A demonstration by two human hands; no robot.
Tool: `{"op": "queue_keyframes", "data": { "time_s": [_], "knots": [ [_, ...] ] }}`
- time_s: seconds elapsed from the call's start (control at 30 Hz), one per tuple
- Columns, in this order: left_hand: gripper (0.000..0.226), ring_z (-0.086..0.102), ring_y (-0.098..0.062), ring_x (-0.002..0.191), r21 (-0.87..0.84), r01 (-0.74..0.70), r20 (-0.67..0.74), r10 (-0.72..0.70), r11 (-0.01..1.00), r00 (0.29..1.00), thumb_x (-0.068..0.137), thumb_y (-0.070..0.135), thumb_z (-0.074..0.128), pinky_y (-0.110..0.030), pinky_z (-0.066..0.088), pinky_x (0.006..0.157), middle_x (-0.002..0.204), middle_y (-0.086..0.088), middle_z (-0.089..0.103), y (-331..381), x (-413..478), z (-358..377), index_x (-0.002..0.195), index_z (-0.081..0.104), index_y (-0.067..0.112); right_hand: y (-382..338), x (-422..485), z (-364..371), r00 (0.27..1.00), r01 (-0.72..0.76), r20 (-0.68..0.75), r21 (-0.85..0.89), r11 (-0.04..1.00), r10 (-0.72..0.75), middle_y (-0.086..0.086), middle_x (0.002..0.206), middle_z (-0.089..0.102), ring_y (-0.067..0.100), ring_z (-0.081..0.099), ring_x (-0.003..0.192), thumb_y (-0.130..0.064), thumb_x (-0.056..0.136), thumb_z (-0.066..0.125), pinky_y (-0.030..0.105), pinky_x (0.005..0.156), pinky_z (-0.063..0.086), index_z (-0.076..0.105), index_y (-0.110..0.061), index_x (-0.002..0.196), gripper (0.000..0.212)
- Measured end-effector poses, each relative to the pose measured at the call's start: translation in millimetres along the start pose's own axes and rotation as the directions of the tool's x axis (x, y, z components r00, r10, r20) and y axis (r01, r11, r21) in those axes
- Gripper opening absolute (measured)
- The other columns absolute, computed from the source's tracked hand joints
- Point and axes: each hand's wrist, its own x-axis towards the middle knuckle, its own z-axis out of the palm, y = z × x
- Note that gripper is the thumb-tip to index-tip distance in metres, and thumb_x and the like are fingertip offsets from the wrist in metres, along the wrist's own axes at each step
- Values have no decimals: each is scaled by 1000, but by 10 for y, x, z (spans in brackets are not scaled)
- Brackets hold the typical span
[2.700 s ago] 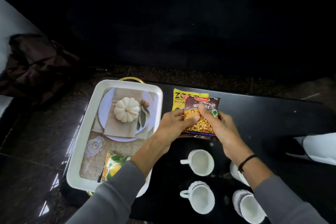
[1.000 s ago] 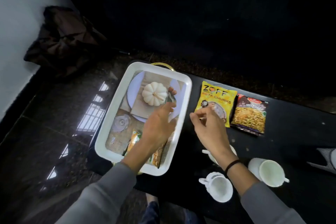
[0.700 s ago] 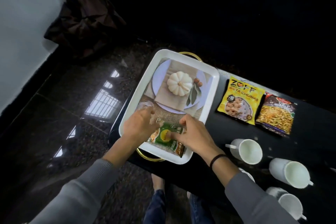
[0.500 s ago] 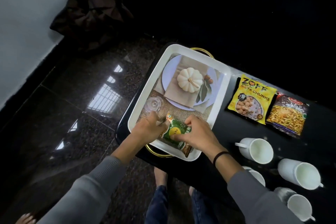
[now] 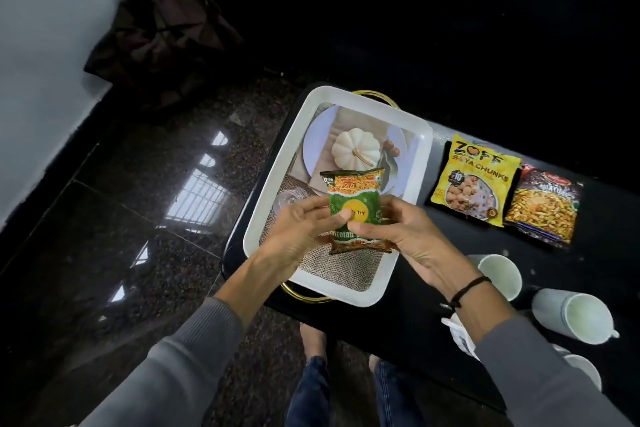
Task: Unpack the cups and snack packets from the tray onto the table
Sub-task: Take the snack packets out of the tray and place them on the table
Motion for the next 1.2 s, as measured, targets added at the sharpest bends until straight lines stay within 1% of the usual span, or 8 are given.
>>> {"op": "queue_keyframes", "data": {
  "time_s": [0.17,0.3,0.43,0.53,0.67,1.03,1.13,1.2],
  "knots": [
    [52,75,-4,98,106,-189,61,184,976,981,63,13,88,-17,58,83,99,7,82,67,112,217,111,70,20,-12,-66,-260,991,124,-61,45,991,-121,2,108,80,18,76,104,-20,46,101,34,90,60,69,-14,115,76],
    [62,75,-17,105,216,-133,163,99,967,982,70,31,87,-28,59,78,115,-5,79,186,186,518,126,67,18,10,-196,-541,979,159,-140,53,986,-150,-4,104,81,10,76,99,-39,46,98,22,83,58,71,-19,110,72],
    [31,77,-6,75,298,-80,149,36,951,988,79,28,86,-17,57,57,89,2,83,206,280,961,103,72,15,56,-379,-836,986,53,-162,163,985,-26,0,103,82,16,77,101,-55,55,93,34,95,55,80,-20,103,62],
    [28,75,-4,68,335,-62,112,26,940,993,81,25,87,-17,55,54,81,2,81,183,343,1394,100,71,12,52,-520,-1149,982,15,-187,279,960,39,4,102,82,17,79,95,-54,71,85,29,85,55,83,-20,100,44],
    [38,76,-7,67,357,-19,138,-33,934,990,83,27,85,-16,55,53,84,-3,81,153,402,1967,109,75,2,45,-673,-1586,958,2,-273,313,950,88,5,102,82,23,76,103,-59,63,85,42,104,52,83,-16,99,56],
    [26,75,5,71,508,-72,272,-81,858,959,82,26,86,-13,55,55,74,23,78,-271,816,3194,92,63,31,326,-958,-2724,894,62,-445,242,968,54,3,98,82,22,77,99,-60,79,77,48,107,50,80,-19,100,47],
    [27,75,-1,79,526,-105,254,-38,844,966,82,28,87,-17,57,64,92,10,76,-428,878,3490,94,63,32,431,-965,-2941,858,82,-511,253,964,61,1,98,82,20,76,100,-57,84,74,40,100,54,78,-17,101,43],
    [27,71,1,85,538,-121,255,-24,834,967,85,27,84,-17,55,71,98,9,73,-515,905,3671,98,62,32,496,-954,-3052,826,96,-562,224,970,48,-9,94,81,1,74,94,-57,87,70,21,83,52,76,-21,102,40]
  ]
}}
